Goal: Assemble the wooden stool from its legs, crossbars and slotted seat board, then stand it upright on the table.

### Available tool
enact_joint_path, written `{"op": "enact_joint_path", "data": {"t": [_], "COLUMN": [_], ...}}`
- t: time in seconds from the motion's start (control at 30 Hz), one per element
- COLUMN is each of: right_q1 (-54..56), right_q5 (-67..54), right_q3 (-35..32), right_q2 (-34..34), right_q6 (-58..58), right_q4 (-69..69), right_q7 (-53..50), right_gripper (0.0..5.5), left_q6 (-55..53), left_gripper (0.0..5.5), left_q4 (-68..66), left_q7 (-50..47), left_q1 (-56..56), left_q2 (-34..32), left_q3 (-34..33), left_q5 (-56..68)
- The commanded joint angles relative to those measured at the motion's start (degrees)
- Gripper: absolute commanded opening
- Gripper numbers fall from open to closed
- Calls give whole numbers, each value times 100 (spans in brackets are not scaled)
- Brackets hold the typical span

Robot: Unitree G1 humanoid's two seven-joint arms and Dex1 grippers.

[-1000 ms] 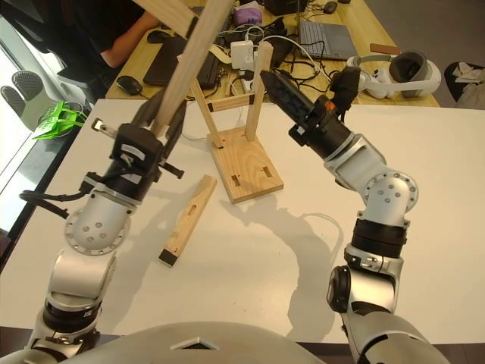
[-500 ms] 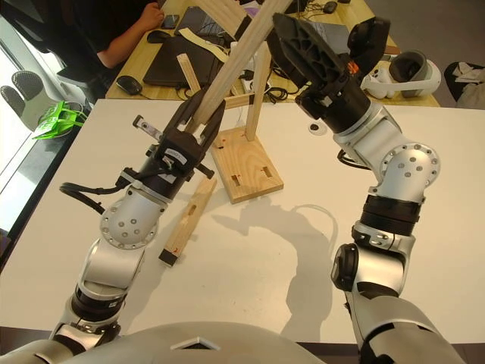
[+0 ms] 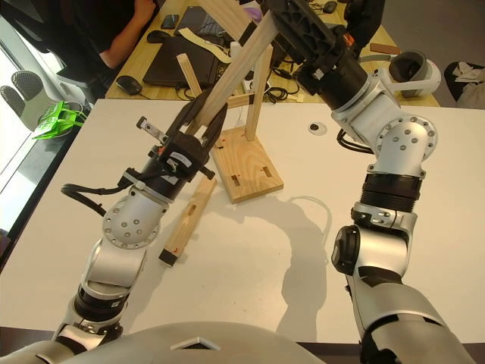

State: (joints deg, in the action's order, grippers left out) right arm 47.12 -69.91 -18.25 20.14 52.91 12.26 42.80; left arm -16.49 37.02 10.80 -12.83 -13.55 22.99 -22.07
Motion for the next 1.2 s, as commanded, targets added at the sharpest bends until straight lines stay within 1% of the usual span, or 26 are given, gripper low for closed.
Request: {"op": "enact_joint_path", "data": {"t": [0.03,0.2,0.23,0.47,0.67,0.7,0.77,0.87,1.0,1.03,1.1,1.2], "right_q1": [115,139,139,95,24,17,0,-16,-33,-42,-82,-169], "right_q5": [3,19,29,18,-4,-7,-12,-14,-2,5,22,108], "right_q3": [-69,-95,-96,-123,-131,-132,-134,-156,-159,-149,-113,-21], "right_q2": [16,23,19,-54,-116,-126,-153,-187,-193,-181,-118,25], "right_q6": [68,80,76,62,91,92,97,116,133,147,207,311], "right_q4": [34,50,52,5,-60,-69,-93,-128,-142,-142,-151,-144], "right_q7": [62,111,113,74,58,49,36,17,25,49,159,415], "right_gripper": [294,211,204,204,203,203,203,203,203,203,203,203], "left_q6": [83,13,-27,-217,-594,-637,-665,-719,-1095,-1255,-1949,-3117], "left_gripper": [103,103,103,103,103,140,159,207,257,267,290,290], "left_q4": [-55,-58,-50,10,170,198,234,256,340,392,565,878], "left_q7": [73,193,230,463,608,622,635,632,763,838,1076,1345], "left_q1": [8,27,39,45,3,5,1,-13,-14,-8,26,-7], "left_q2": [-7,37,59,188,498,530,547,549,649,683,847,1106], "left_q3": [-96,-96,-91,-121,-324,-358,-402,-437,-469,-475,-582,-1040], "left_q5": [-102,-77,-35,131,638,715,809,876,1230,1400,2036,3172]}}
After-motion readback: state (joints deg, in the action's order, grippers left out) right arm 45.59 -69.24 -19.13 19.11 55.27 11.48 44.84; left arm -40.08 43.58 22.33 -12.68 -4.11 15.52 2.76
